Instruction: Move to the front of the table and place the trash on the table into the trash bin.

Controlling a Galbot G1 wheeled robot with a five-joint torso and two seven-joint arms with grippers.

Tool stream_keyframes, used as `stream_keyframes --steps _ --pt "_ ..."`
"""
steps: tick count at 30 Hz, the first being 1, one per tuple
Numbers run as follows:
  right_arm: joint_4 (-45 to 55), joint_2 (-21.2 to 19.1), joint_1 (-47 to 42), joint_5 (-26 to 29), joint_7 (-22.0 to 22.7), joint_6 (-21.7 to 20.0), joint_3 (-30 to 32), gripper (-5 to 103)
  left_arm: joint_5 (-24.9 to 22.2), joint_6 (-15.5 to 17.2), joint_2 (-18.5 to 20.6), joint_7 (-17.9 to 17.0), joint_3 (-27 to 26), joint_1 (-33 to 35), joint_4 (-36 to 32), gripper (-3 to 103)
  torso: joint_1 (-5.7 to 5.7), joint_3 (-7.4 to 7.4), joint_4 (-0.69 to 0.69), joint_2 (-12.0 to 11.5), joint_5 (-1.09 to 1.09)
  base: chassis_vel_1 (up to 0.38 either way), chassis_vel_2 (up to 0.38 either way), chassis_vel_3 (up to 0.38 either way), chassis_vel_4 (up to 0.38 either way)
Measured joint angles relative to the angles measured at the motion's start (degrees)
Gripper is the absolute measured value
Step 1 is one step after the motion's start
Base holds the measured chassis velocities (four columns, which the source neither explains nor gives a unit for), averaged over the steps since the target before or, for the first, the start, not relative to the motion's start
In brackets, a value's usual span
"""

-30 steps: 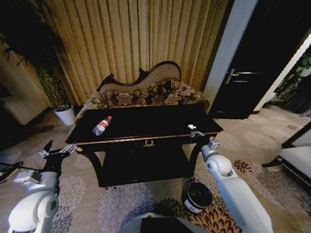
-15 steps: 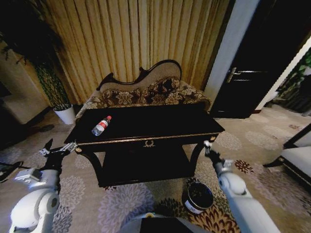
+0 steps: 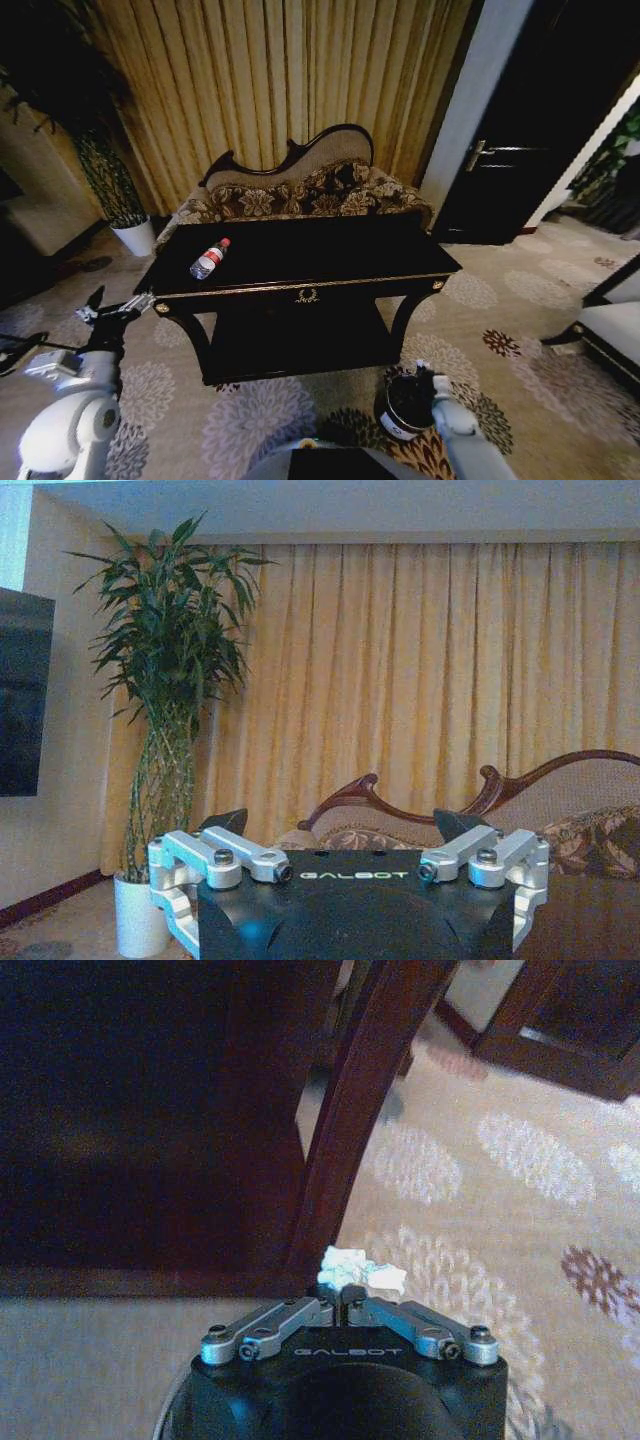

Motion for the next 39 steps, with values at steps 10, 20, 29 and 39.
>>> stream_keyframes --steps 10,20,29,39 --pt "-8.9 1.1 1.9 -2.8 0.0 0.6 -0.5 12 -0.3 0.3 0.0 0.1 0.0 -0.7 0.5 100 0.00 0.00 -0.01 0.0 0.01 0.000 0.000 0.000 0.000" --pt "-8.7 0.8 2.7 -2.2 0.0 1.0 -0.7 44 -0.3 0.3 0.3 0.4 0.0 -0.2 0.4 100 0.01 0.00 0.00 0.0 0.02 0.000 0.000 0.000 0.000" --pt "-8.3 0.4 2.8 -2.1 0.0 1.1 -1.0 82 -0.2 0.3 0.1 0.4 -0.1 0.1 0.0 100 0.01 0.00 -0.01 0.0 0.02 0.000 0.000 0.000 0.000" --pt "8.5 -0.3 2.1 7.8 0.0 2.8 1.1 100 0.0 0.3 0.0 0.4 -0.2 0.6 -0.5 100 0.01 0.00 0.01 0.0 0.01 0.000 0.000 0.000 0.000"
